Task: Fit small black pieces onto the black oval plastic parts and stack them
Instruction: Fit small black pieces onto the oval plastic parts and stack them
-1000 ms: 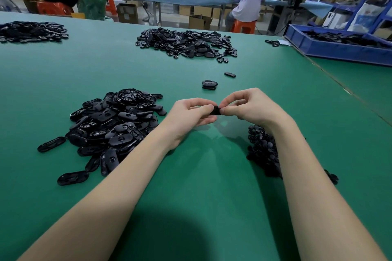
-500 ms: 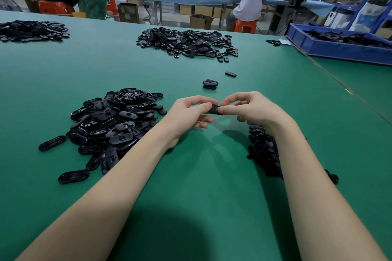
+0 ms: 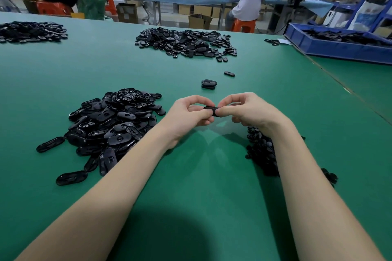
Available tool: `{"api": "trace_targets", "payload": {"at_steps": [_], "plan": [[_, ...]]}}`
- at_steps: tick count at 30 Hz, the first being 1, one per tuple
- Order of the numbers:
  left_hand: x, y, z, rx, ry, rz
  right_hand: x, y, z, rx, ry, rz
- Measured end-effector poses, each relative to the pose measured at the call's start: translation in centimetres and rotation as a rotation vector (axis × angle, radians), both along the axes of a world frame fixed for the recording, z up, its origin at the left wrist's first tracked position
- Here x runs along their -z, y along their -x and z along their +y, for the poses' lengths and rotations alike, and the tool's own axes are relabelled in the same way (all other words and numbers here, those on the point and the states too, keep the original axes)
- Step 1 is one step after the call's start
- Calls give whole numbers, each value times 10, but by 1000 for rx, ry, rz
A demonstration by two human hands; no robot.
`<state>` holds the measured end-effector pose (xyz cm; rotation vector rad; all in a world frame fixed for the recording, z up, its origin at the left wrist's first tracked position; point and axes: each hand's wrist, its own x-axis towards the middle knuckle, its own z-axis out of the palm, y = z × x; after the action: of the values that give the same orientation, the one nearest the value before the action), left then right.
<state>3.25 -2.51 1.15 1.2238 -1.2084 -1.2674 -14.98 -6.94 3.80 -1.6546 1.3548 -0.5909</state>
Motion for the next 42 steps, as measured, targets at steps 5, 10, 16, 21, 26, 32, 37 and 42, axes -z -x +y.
{"api": "trace_targets", "payload": {"at_steps": [5, 10, 16, 21, 26, 32, 37, 42], "plan": [[3, 2, 0, -35, 5, -53, 6, -6, -5, 19, 66, 30], [6, 2, -2, -92, -8, -61, 13, -11, -8, 48, 117, 1], [5, 5, -4, -165, 14, -42, 15, -16, -8, 94, 151, -42], [1, -2, -3, -56, 1, 128, 12, -9, -7, 76, 102, -115], [2, 1, -2, -93, -10, 97, 14, -12, -5, 74, 115, -104], [2, 3, -3, -159, 6, -7, 14, -19, -3, 107, 172, -112], [1, -3, -3, -131, 12, 45, 18, -21, -1, 117, 156, -172], [1, -5, -2, -96, -6, 123, 18, -17, -1, 104, 121, -194]]}}
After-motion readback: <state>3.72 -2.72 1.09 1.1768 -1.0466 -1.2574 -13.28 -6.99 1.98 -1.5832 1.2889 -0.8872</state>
